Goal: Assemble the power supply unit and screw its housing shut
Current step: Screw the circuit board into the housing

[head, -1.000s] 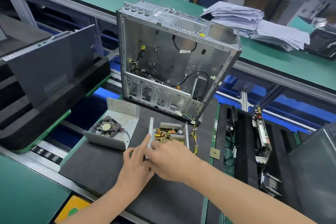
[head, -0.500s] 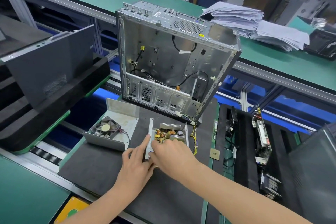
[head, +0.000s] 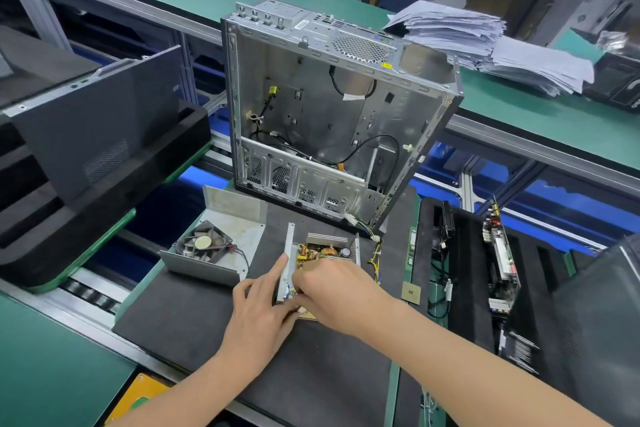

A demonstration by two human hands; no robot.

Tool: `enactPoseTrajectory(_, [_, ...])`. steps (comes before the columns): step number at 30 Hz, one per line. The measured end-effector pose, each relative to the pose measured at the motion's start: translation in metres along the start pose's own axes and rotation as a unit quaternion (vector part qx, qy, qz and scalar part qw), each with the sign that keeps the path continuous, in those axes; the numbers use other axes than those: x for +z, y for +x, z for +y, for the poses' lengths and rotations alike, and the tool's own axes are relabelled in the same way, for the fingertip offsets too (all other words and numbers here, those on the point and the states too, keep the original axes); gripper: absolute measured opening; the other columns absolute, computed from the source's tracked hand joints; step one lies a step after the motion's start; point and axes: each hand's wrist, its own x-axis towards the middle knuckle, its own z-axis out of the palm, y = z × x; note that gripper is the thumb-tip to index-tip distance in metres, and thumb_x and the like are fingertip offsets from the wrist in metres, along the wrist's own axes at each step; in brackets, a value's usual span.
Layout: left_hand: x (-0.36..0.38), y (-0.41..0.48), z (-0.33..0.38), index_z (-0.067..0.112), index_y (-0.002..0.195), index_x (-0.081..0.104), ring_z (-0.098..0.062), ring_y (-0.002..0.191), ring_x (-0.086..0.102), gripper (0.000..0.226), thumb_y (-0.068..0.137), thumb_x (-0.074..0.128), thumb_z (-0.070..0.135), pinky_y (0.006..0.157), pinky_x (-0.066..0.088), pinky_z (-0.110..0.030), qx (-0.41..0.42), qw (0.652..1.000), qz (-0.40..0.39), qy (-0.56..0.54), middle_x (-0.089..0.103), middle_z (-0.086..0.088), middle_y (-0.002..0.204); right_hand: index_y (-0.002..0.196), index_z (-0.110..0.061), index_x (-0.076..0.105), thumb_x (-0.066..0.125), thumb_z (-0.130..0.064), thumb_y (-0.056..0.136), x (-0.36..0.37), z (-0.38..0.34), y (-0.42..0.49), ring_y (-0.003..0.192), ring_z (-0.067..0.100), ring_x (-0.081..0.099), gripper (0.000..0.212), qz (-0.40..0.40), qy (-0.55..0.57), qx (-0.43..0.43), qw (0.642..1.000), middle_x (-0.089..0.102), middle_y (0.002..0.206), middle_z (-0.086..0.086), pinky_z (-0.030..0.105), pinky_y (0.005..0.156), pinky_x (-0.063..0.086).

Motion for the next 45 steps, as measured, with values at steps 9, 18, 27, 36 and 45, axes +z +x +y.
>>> enactPoseTrajectory(9, [0.008, -0.003, -0.004, 0.022, 0.074, 0.072, -0.022, 0.114, 0.055, 0.031, 0.094, 0.059, 0.040, 0.094, 0.037, -0.044, -0.006, 1.000, 0.010, -0.021, 0.037, -0.014, 0.163, 0.110, -0.009, 0.065, 0.061, -0.005, 0.098, -0.008, 0.000, 0.002, 0.090, 0.034, 0.061, 0.014, -0.021, -0.022, -0.084, 0.996, 0.042, 0.093, 0.000, 0.038, 0.063, 0.035])
enactPoseTrajectory(18, [0.011, -0.002, -0.002, 0.020, 0.069, 0.071, -0.023, 0.110, 0.047, 0.024, 0.089, 0.069, 0.032, 0.090, 0.039, -0.045, -0.010, 0.999, 0.028, -0.017, 0.041, -0.013, 0.161, 0.112, -0.008, 0.063, 0.059, 0.002, 0.096, -0.007, -0.002, 0.004, 0.085, 0.033, 0.058, 0.019, -0.025, -0.026, -0.088, 0.995, 0.034, 0.093, 0.000, 0.040, 0.060, 0.038])
enactPoseTrajectory(27, [0.002, 0.003, 0.008, 0.012, 0.105, 0.077, -0.021, 0.102, 0.058, 0.049, 0.061, 0.096, 0.018, 0.090, 0.036, -0.041, -0.059, 0.998, -0.039, 0.004, 0.054, -0.013, 0.151, 0.107, -0.007, 0.061, 0.062, 0.004, 0.088, -0.005, -0.006, -0.002, 0.079, 0.032, 0.057, 0.022, -0.053, -0.064, -0.170, 0.982, 0.045, 0.094, 0.005, 0.042, 0.053, 0.047])
enactPoseTrajectory(36, [0.006, -0.002, 0.000, 0.015, 0.084, 0.076, -0.021, 0.110, 0.044, 0.018, 0.074, 0.084, 0.027, 0.089, 0.037, -0.043, -0.030, 0.999, -0.018, 0.023, 0.040, -0.013, 0.161, 0.119, -0.003, 0.060, 0.052, -0.008, 0.100, 0.015, -0.025, 0.013, 0.080, 0.040, 0.065, 0.021, 0.021, 0.001, 0.057, 0.998, 0.057, 0.078, 0.013, 0.038, 0.058, 0.036])
enactPoseTrajectory(45, [0.003, -0.001, 0.004, 0.011, 0.092, 0.079, -0.019, 0.114, 0.046, 0.029, 0.071, 0.092, 0.026, 0.093, 0.037, -0.042, -0.044, 0.998, -0.029, 0.018, 0.045, -0.013, 0.158, 0.126, -0.002, 0.059, 0.048, -0.022, 0.107, 0.001, -0.023, 0.011, 0.091, 0.043, 0.067, 0.030, 0.009, -0.024, 0.043, 0.999, 0.065, 0.104, 0.020, 0.040, 0.063, 0.039])
